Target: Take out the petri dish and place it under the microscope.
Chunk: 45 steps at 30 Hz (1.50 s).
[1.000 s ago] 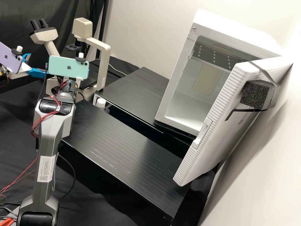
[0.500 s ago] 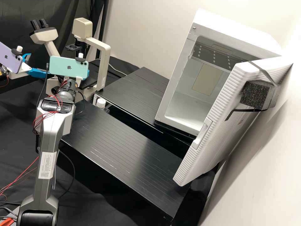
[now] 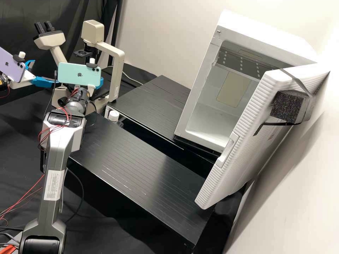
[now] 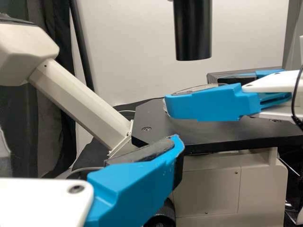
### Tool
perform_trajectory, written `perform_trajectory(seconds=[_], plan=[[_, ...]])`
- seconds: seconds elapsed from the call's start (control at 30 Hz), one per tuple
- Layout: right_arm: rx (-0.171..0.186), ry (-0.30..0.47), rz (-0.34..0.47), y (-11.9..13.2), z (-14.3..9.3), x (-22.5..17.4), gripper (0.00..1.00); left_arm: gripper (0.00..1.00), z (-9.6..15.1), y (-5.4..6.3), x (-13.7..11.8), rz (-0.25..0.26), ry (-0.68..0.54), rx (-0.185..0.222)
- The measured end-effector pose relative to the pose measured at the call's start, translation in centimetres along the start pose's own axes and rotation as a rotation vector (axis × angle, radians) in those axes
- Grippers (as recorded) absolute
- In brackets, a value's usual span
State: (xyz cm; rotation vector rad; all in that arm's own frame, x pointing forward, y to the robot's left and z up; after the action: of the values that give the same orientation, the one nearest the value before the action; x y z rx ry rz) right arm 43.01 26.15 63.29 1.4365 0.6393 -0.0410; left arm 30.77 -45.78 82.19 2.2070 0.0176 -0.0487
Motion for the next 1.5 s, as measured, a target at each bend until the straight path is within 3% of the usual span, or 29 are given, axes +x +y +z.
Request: perform_trajectory(seconds=[0.13,0.3,0.57,0.87,1.07,1.27,1.37,1.5], plan=[[-0.01,-0.015,-0.008,-0.5,0.5,0.3,1.0,1.0,0.0,0.0,0.0,0.0,0.0,0.0],[0.011,-0.033,-0.009,-0.7,1.1,0.5,1.0,1.0,0.0,0.0,0.0,0.0,0.0,0.0],[0.012,-0.035,0.009,-0.6,1.6,0.1,1.0,1.0,0.0,0.0,0.0,0.0,0.0,0.0],[0.004,0.016,-0.022,-0.3,1.0,-2.7,1.0,1.0,0.0,0.0,0.0,0.0,0.0,0.0],[0.012,0.089,0.003,-0.6,0.9,-6.9,1.0,1.0,0.0,0.0,0.0,0.0,0.0,0.0],[0.011,0.224,0.162,-0.3,0.6,-14.6,1.0,1.0,0.0,0.0,0.0,0.0,0.0,0.0],[-0.028,0.233,0.271,0.0,0.5,-19.6,1.0,1.0,0.0,0.0,0.0,0.0,0.0,0.0],[-0.089,0.196,0.303,-0.3,0.6,-25.0,1.0,1.0,0.0,0.0,0.0,0.0,0.0,0.0]])
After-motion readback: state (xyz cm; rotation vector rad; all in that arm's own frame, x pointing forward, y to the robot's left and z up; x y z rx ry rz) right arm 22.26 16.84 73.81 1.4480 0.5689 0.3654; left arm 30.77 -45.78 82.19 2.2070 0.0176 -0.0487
